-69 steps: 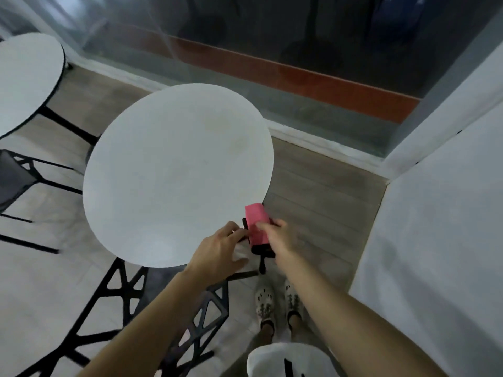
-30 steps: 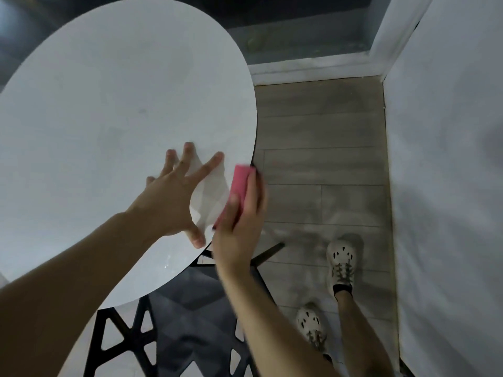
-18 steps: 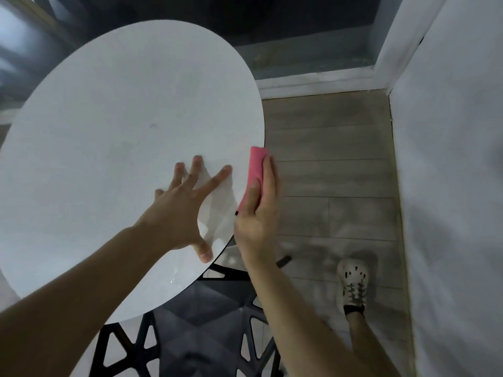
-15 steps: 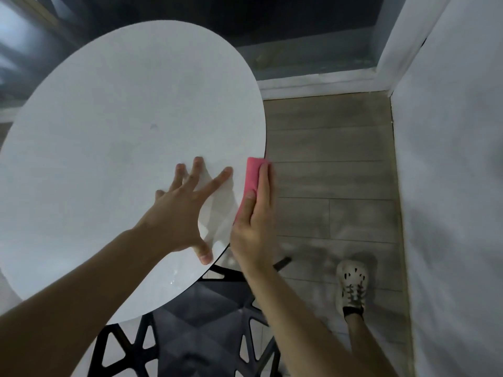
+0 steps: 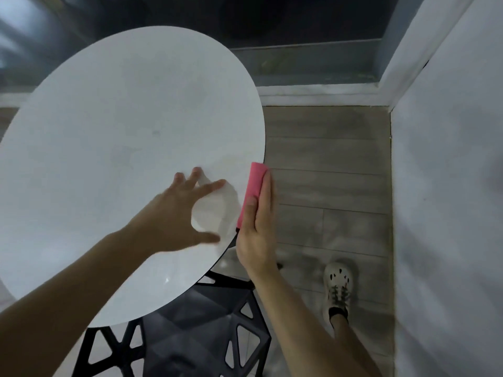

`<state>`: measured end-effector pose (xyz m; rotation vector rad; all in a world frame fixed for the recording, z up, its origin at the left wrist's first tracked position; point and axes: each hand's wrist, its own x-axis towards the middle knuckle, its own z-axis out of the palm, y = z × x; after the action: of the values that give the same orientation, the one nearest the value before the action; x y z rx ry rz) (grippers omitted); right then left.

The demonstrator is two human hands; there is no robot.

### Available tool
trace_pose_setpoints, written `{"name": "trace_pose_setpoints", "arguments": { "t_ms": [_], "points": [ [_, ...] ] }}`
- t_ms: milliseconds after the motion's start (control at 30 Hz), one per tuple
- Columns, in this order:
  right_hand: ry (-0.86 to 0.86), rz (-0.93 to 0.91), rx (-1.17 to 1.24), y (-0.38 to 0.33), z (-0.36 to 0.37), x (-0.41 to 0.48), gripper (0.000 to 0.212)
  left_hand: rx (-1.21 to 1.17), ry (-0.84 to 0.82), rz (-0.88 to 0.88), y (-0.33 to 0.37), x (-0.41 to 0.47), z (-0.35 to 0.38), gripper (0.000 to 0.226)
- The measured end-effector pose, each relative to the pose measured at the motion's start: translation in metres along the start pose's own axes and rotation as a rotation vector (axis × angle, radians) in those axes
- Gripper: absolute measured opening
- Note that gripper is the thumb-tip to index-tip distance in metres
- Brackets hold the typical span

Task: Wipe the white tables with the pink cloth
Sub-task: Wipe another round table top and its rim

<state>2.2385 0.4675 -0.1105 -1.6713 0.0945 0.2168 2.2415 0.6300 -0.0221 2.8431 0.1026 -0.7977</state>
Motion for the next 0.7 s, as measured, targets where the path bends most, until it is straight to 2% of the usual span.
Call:
{"name": "trace_pose_setpoints", "arguments": {
  "t_ms": [67,133,200,333,433,533,700],
  "points": [
    [0.000,0.054,0.039,-0.007,0.001,0.025,0.057,-0.119,0.264,0.000,-0.004,0.010,-0.008,0.074],
    [0.035,0.043,0.007,-0.018,0.000,0.064,0.055,-0.098,0.508,-0.058,0.001,0.026,-0.010,0.050],
    [0.030,-0.028,-0.040,-0.023,-0.004,0.096,0.052,-0.071,0.593,-0.073,0.005,0.057,-0.009,0.046],
    [-0.037,-0.135,-0.049,-0.019,-0.012,0.112,0.051,-0.089,0.615,-0.143,0.005,0.141,-0.016,0.050],
    [-0.026,-0.114,-0.009,-0.009,-0.012,0.085,0.052,-0.101,0.679,-0.218,0.003,0.173,-0.011,0.051],
    [-0.094,-0.105,-0.008,-0.008,-0.012,0.066,0.054,-0.071,0.722,-0.232,0.005,0.179,-0.004,0.048],
    [-0.148,-0.109,-0.065,-0.036,-0.011,0.195,0.047,-0.087,0.721,-0.265,0.009,0.177,-0.009,0.052]
  ]
}}
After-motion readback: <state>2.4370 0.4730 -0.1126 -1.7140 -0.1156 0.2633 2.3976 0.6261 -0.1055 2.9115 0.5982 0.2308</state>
